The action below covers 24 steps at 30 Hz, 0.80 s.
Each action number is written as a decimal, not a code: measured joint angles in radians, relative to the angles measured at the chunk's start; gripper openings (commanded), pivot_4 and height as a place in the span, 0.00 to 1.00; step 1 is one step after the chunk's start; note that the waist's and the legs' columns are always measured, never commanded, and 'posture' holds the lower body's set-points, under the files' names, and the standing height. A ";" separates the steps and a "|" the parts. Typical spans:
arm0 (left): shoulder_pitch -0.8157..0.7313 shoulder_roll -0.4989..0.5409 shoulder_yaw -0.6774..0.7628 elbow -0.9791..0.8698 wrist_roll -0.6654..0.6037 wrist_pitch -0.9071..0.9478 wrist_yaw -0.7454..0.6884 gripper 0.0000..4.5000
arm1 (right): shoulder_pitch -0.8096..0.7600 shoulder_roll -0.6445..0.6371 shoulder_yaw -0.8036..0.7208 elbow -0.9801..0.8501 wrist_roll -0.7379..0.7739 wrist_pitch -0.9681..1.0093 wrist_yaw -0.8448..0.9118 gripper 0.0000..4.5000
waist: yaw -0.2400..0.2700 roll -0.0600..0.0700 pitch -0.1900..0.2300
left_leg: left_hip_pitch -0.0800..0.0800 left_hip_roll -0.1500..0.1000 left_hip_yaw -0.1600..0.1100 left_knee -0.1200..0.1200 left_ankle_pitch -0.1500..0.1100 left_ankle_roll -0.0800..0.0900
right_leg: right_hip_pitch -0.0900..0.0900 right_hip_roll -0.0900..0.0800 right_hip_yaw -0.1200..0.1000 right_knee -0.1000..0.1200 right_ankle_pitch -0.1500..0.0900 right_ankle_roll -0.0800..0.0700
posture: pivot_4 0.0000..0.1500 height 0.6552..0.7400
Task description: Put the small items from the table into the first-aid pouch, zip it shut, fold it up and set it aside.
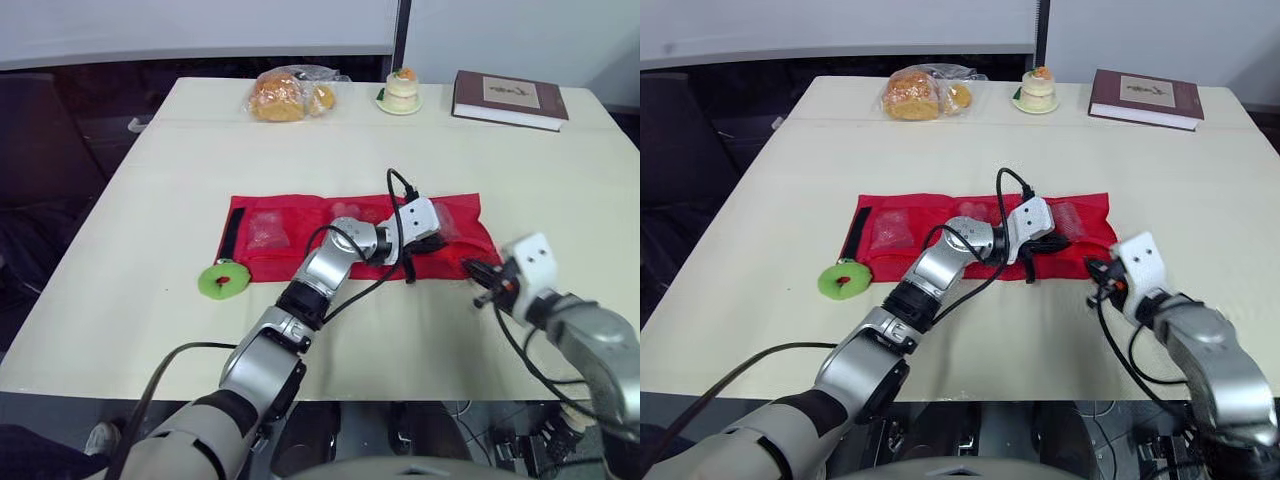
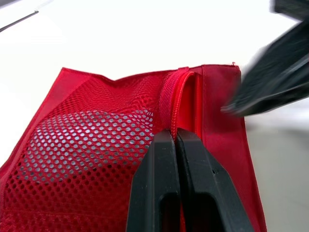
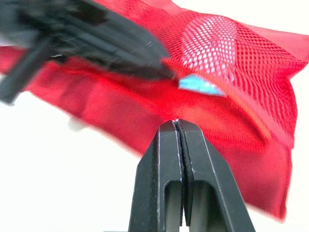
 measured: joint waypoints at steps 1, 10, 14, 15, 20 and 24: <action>0.000 -0.006 0.007 -0.001 -0.011 0.009 -0.003 0.21 | 0.028 0.000 -0.033 -0.012 0.020 -0.006 0.010 0.00 | -0.001 0.000 0.000 | 0.000 0.000 0.001 0.000 0.000 0.000 | 0.000 0.000 0.001 0.000 0.000 0.000 | 1.00 0.87; 0.058 0.138 0.038 -0.217 -0.134 0.103 -0.152 1.00 | 0.101 0.050 -0.142 0.025 0.117 -0.060 -0.010 0.92 | -0.006 0.001 0.000 | 0.002 0.002 0.001 -0.001 0.000 0.000 | 0.000 0.002 0.001 0.000 0.000 -0.001 | 1.00 0.87; 0.122 0.274 0.082 -0.366 -0.244 0.211 -0.267 1.00 | 0.051 0.083 -0.123 0.124 0.099 -0.087 -0.054 0.96 | -0.007 0.001 0.000 | 0.002 0.003 0.001 -0.001 0.000 0.000 | 0.000 0.002 0.002 0.000 0.000 -0.001 | 1.00 0.87; 0.125 0.291 0.088 -0.391 -0.265 0.226 -0.288 1.00 | 0.045 0.089 -0.122 0.138 0.098 -0.089 -0.063 0.96 | -0.006 0.001 0.000 | 0.002 0.003 0.001 -0.001 0.000 0.000 | 0.000 0.002 0.002 0.000 0.000 -0.001 | 1.00 0.87; 0.181 0.467 0.176 -0.587 -0.440 0.355 -0.416 1.00 | -0.040 0.122 -0.084 0.267 0.091 -0.109 -0.099 0.96 | 0.000 0.001 0.000 | 0.001 0.002 0.001 -0.001 0.000 -0.001 | 0.000 0.002 0.002 0.000 -0.001 -0.003 | 1.00 0.87; 0.236 0.587 0.247 -0.696 -0.529 0.415 -0.452 1.00 | -0.080 0.135 -0.051 0.335 0.119 -0.093 -0.092 0.85 | -0.002 0.001 0.000 | 0.002 0.002 0.002 -0.001 0.000 -0.001 | 0.000 0.002 0.003 0.000 -0.002 -0.004 | 1.00 0.87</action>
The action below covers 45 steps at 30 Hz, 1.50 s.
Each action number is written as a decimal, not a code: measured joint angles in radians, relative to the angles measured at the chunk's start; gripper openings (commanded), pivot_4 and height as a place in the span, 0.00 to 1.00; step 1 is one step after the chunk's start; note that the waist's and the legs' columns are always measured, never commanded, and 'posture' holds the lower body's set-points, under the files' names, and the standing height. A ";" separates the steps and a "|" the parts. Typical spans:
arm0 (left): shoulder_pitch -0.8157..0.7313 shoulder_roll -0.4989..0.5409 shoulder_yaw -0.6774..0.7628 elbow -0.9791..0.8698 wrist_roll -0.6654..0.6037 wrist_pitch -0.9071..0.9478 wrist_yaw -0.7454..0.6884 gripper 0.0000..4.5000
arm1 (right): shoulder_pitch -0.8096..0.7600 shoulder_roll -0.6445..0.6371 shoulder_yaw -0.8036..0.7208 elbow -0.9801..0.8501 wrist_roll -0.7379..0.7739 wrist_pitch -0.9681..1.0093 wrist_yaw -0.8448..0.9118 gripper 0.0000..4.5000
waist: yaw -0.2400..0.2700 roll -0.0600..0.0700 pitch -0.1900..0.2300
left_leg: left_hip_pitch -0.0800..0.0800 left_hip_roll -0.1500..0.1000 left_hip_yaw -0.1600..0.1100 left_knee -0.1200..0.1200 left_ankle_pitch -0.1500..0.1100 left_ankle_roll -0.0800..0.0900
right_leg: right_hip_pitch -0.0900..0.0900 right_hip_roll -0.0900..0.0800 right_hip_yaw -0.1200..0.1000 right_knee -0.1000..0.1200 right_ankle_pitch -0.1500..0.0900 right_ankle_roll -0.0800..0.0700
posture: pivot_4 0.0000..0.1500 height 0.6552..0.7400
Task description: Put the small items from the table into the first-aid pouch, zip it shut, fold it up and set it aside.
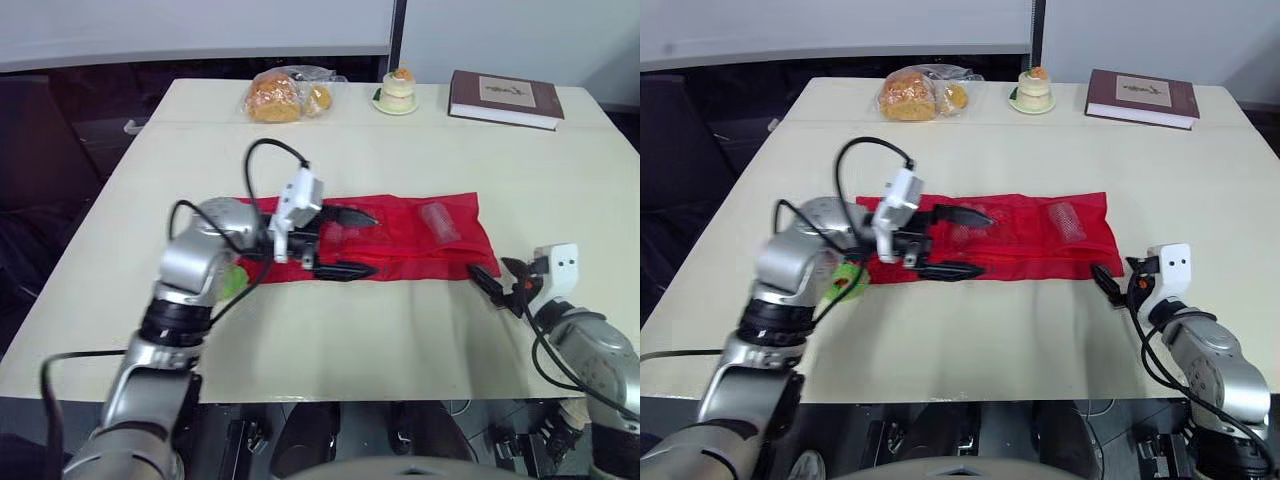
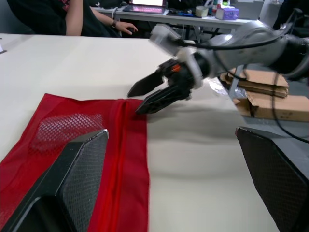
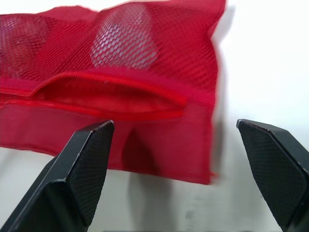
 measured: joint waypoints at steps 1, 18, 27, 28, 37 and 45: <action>0.025 0.025 0.014 -0.027 -0.024 0.017 -0.004 1.00 | -0.015 -0.003 0.011 0.015 0.004 -0.001 0.013 0.80 | -0.002 0.000 0.000 | 0.000 0.000 0.000 0.000 0.000 0.000 | 0.000 0.000 0.001 0.000 0.000 0.000 | 1.00 0.87; 0.176 0.110 0.084 -0.251 -0.187 0.129 0.138 1.00 | 0.308 -0.336 -0.225 0.055 -0.087 -0.121 0.072 0.03 | 0.003 0.000 0.000 | 0.001 -0.003 0.002 0.000 0.000 0.001 | 0.001 0.006 0.015 -0.001 -0.004 0.005 | 1.00 0.87; 0.174 0.107 0.069 -0.253 -0.206 0.125 0.170 1.00 | 0.313 -0.376 -0.286 0.151 -0.179 -0.218 0.048 0.65 | 0.000 0.000 0.000 | 0.002 -0.001 0.002 -0.001 0.000 0.000 | 0.001 0.009 0.017 -0.001 -0.004 0.005 | 1.00 0.87; 0.174 0.107 0.069 -0.253 -0.206 0.125 0.171 1.00 | 0.313 -0.376 -0.289 0.151 -0.180 -0.219 0.048 0.75 | 0.000 0.000 0.000 | 0.002 -0.001 0.002 -0.001 0.000 0.000 | 0.001 0.010 0.018 -0.001 -0.004 0.005 | 1.00 0.87; 0.221 0.101 0.094 -0.230 -0.185 0.140 0.323 1.00 | 0.504 -0.411 -0.420 -0.025 -0.083 -0.236 0.279 0.99 | 0.001 0.002 -0.001 | 0.002 -0.001 0.002 -0.001 0.000 0.001 | 0.001 0.010 0.019 -0.001 -0.004 0.006 | 1.00 0.87; 0.232 0.088 0.131 0.019 -0.163 0.222 0.420 1.00 | 0.503 -0.390 -0.478 -0.309 0.191 -0.222 0.418 0.99 | 0.002 0.001 -0.001 | 0.002 0.000 0.001 -0.001 0.000 0.000 | 0.001 0.011 0.018 -0.001 -0.004 0.006 | 1.00 0.87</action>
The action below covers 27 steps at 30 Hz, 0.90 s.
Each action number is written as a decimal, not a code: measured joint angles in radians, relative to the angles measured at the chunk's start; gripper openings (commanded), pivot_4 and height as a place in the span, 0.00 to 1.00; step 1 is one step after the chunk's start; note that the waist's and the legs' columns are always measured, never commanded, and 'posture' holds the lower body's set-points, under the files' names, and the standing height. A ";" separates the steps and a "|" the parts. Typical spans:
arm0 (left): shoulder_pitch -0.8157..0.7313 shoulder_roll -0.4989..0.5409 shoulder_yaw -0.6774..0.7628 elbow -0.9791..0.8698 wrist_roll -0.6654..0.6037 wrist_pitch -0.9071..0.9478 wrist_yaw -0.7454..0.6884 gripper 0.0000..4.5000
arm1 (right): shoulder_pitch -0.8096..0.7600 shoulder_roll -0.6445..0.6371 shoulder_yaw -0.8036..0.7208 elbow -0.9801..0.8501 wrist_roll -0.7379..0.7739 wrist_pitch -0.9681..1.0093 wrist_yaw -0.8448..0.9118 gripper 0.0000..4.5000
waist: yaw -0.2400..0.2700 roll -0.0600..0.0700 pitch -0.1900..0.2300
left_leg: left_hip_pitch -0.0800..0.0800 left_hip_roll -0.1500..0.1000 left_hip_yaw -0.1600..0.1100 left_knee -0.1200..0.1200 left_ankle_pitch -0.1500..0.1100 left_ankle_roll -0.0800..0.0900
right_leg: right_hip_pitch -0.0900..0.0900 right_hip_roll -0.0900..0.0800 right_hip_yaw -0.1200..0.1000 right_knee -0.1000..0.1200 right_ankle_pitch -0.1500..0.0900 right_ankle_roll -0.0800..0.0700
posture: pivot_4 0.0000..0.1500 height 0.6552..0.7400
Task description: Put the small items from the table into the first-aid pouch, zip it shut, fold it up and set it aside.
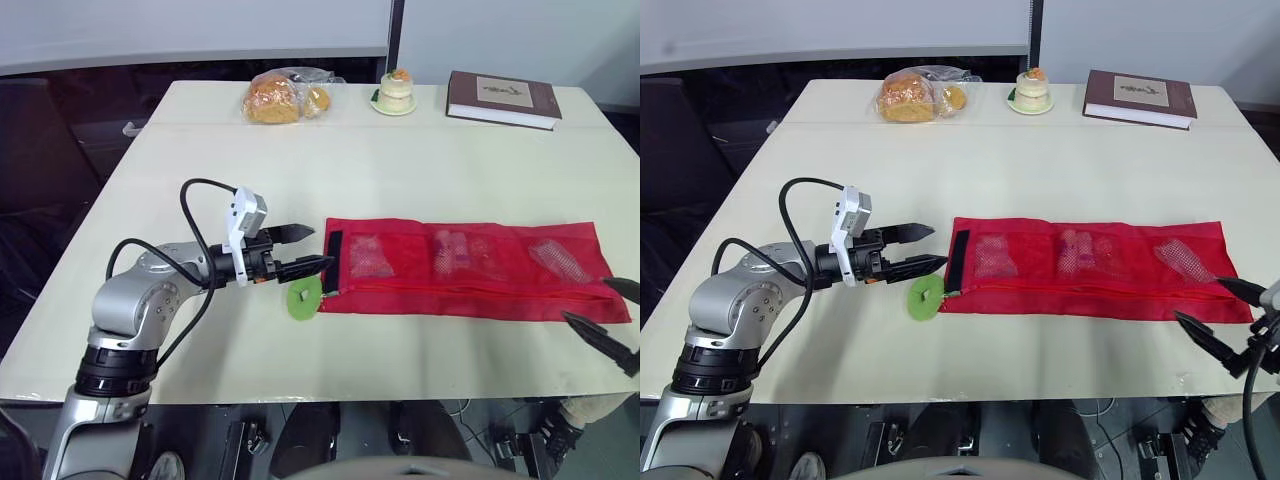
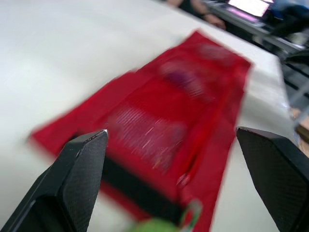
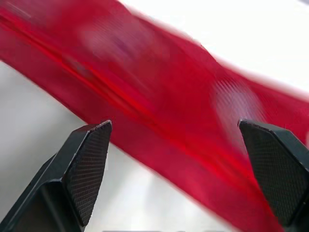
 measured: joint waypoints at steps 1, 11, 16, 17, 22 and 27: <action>-0.001 0.000 -0.001 0.011 0.006 0.004 0.005 1.00 | -0.004 0.000 0.001 -0.010 0.013 0.005 -0.003 0.99 | 0.002 0.000 0.000 | 0.000 0.000 0.000 0.000 0.000 0.000 | 0.000 0.000 0.000 0.000 0.000 0.000 | 1.00 0.87; -0.083 -0.083 -0.031 0.163 0.014 0.206 0.085 1.00 | -0.065 0.013 0.124 -0.204 0.214 0.066 -0.097 0.99 | 0.000 -0.001 0.000 | -0.001 -0.001 -0.001 0.000 0.000 0.000 | 0.000 -0.001 0.000 0.000 0.002 -0.001 | 1.00 0.87; -0.154 -0.142 -0.030 0.203 0.002 0.313 0.132 1.00 | -0.074 0.018 0.158 -0.220 0.215 0.054 -0.118 0.99 | 0.006 -0.002 -0.001 | 0.000 -0.002 -0.001 0.000 0.000 0.000 | 0.001 -0.001 0.000 0.000 0.001 -0.002 | 1.00 0.87; -0.169 -0.149 -0.031 0.210 0.002 0.336 0.139 1.00 | -0.070 0.019 0.158 -0.218 0.211 0.047 -0.118 0.99 | 0.006 -0.002 -0.002 | 0.000 -0.002 -0.001 0.000 0.000 0.000 | 0.001 -0.001 0.000 0.000 0.001 -0.002 | 1.00 0.87; -0.189 -0.172 -0.030 0.218 -0.008 0.394 0.142 1.00 | -0.046 0.034 0.160 -0.216 0.186 0.020 -0.113 0.99 | 0.005 -0.002 -0.002 | 0.000 -0.002 -0.001 0.000 0.000 0.000 | 0.001 -0.002 0.000 0.001 0.001 -0.002 | 1.00 0.87; -0.190 -0.209 -0.007 0.216 -0.084 0.517 0.130 1.00 | -0.046 0.055 0.182 -0.216 0.197 -0.015 -0.092 0.99 | 0.005 -0.002 -0.002 | 0.000 -0.002 -0.001 0.000 0.000 0.000 | 0.001 -0.002 0.000 0.000 0.001 -0.002 | 1.00 0.87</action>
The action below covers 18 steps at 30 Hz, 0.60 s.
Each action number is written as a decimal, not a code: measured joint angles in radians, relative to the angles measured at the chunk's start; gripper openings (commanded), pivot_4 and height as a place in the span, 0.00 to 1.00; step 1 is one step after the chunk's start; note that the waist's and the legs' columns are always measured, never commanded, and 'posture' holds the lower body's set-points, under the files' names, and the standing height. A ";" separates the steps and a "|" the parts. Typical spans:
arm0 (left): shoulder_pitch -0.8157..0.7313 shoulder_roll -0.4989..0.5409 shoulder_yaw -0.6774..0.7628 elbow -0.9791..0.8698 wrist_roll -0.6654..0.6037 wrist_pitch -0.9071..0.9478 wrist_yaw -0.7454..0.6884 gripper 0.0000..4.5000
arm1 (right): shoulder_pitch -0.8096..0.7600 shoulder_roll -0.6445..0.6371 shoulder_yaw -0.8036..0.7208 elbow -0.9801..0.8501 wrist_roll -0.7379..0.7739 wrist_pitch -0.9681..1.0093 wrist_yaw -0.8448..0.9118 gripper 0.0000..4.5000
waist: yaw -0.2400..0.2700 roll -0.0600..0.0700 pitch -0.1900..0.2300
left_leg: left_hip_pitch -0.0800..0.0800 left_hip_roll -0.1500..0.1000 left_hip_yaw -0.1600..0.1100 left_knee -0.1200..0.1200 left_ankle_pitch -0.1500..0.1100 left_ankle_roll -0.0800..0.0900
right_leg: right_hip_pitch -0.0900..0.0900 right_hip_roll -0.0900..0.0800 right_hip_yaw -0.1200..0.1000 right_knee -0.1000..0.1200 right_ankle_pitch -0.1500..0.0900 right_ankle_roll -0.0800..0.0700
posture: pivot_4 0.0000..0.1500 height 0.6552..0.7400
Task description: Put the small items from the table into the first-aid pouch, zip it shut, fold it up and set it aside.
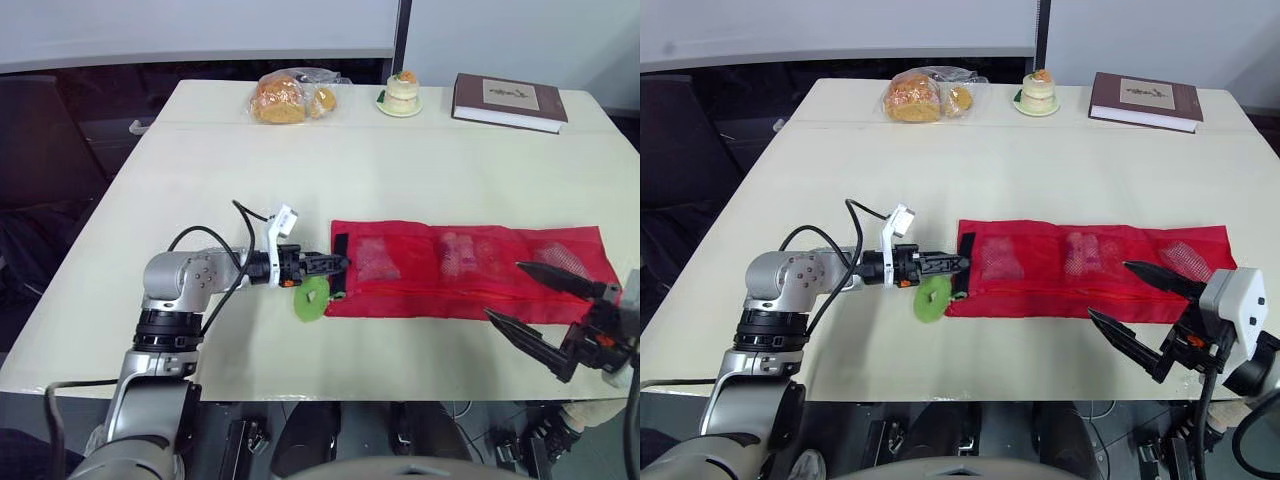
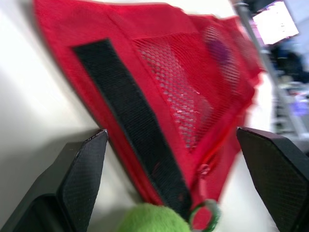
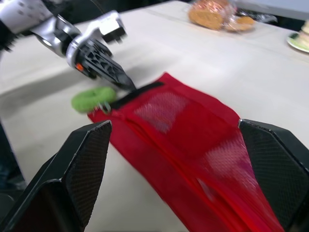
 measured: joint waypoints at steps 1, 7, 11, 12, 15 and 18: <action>0.000 -0.009 0.006 0.001 -0.015 0.028 0.000 1.00 | 0.000 0.002 0.003 0.000 0.001 -0.006 0.001 0.99 | 0.000 0.000 0.000 | 0.000 0.000 0.000 0.000 0.000 0.000 | 0.000 0.000 0.000 0.000 0.000 0.000 | 1.00 0.87; -0.005 -0.042 0.062 0.042 -0.049 0.097 0.030 0.71 | -0.010 0.005 0.019 0.000 0.024 -0.036 0.021 1.00 | -0.005 0.000 0.000 | 0.000 0.000 0.000 0.000 0.000 0.000 | 0.000 0.000 0.000 0.000 0.000 0.000 | 1.00 0.87; -0.005 -0.041 0.066 0.047 -0.049 0.098 0.034 0.29 | -0.022 -0.006 0.041 0.000 0.035 -0.039 0.039 1.00 | -0.003 0.000 0.000 | 0.000 0.000 0.000 0.000 0.000 0.000 | 0.000 0.000 0.000 0.000 0.001 -0.002 | 1.00 0.87; -0.005 -0.042 0.068 0.047 -0.050 0.101 0.034 0.18 | -0.027 -0.010 0.045 0.000 0.040 -0.039 0.043 1.00 | -0.003 0.000 0.000 | 0.000 0.000 0.000 0.000 0.000 0.000 | 0.000 0.000 0.000 0.000 0.001 -0.002 | 1.00 0.87; -0.004 -0.044 0.071 0.047 -0.055 0.110 0.034 0.01 | -0.043 -0.031 0.047 0.000 0.049 -0.038 0.044 1.00 | -0.004 0.000 0.000 | 0.000 0.000 0.000 0.000 0.000 0.000 | 0.000 0.000 0.000 0.000 0.001 -0.002 | 1.00 0.87; -0.004 -0.049 0.078 0.045 -0.062 0.116 0.034 0.01 | -0.073 -0.045 0.060 0.000 0.065 -0.037 0.043 1.00 | -0.004 0.000 0.000 | 0.000 0.000 0.000 0.000 0.000 0.000 | 0.000 0.000 0.000 0.000 0.001 -0.002 | 1.00 0.87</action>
